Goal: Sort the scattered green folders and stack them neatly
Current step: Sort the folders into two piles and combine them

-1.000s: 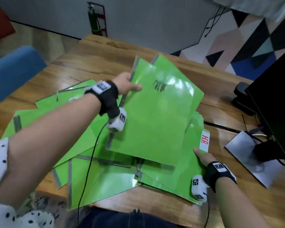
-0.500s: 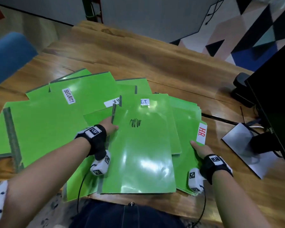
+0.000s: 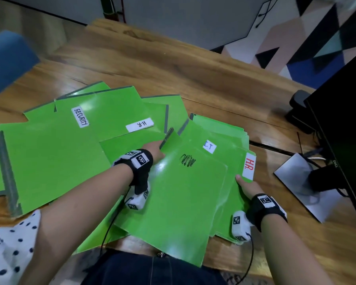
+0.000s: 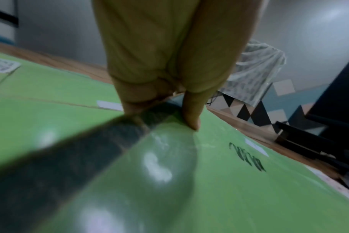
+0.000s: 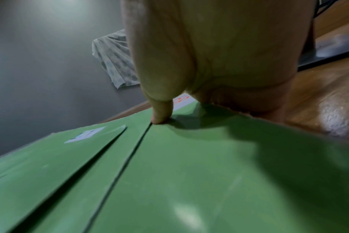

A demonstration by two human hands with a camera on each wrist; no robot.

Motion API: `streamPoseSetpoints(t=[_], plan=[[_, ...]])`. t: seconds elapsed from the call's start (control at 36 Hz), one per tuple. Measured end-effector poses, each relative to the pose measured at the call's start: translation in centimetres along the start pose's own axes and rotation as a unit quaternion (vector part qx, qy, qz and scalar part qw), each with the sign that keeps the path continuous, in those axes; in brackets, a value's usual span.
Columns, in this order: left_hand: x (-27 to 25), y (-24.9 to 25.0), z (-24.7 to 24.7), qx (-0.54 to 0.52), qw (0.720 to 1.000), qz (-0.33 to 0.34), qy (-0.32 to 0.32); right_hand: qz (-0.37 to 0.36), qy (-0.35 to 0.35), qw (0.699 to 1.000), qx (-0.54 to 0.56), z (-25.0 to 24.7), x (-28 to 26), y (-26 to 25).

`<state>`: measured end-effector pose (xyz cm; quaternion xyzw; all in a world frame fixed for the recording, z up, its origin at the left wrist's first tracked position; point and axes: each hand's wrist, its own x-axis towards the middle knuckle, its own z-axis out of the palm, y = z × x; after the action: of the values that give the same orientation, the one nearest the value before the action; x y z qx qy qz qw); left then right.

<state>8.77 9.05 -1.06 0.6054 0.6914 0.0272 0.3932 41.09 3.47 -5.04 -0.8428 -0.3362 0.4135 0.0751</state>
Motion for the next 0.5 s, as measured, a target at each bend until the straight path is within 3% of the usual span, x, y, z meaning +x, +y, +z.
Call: streamPoseSetpoints(t=[0.06, 0.14, 0.28, 0.36, 0.5], plan=[[0.2, 0.2, -0.2, 0.035, 0.999, -0.016, 0.021, -0.001, -0.005, 1.000, 0.010, 0.0, -0.3, -0.3], [0.7, 1.1, -1.3, 0.062, 0.992, -0.040, 0.104, -0.005, -0.015, 0.999, 0.045, 0.0, -0.8, -0.4], [1.9, 3.2, -5.0, -0.029, 0.986, -0.023, 0.163, -0.002, -0.030, 0.997, 0.069, 0.1, -1.6, -0.5], [1.9, 3.7, -6.0, -0.079, 0.987, -0.046, 0.135, -0.003, -0.030, 0.998, 0.060, 0.2, -1.5, -0.6], [0.8, 2.7, -3.0, -0.059, 0.997, -0.041, -0.008, 0.000, -0.024, 0.998, 0.053, 0.2, -1.2, -0.6]])
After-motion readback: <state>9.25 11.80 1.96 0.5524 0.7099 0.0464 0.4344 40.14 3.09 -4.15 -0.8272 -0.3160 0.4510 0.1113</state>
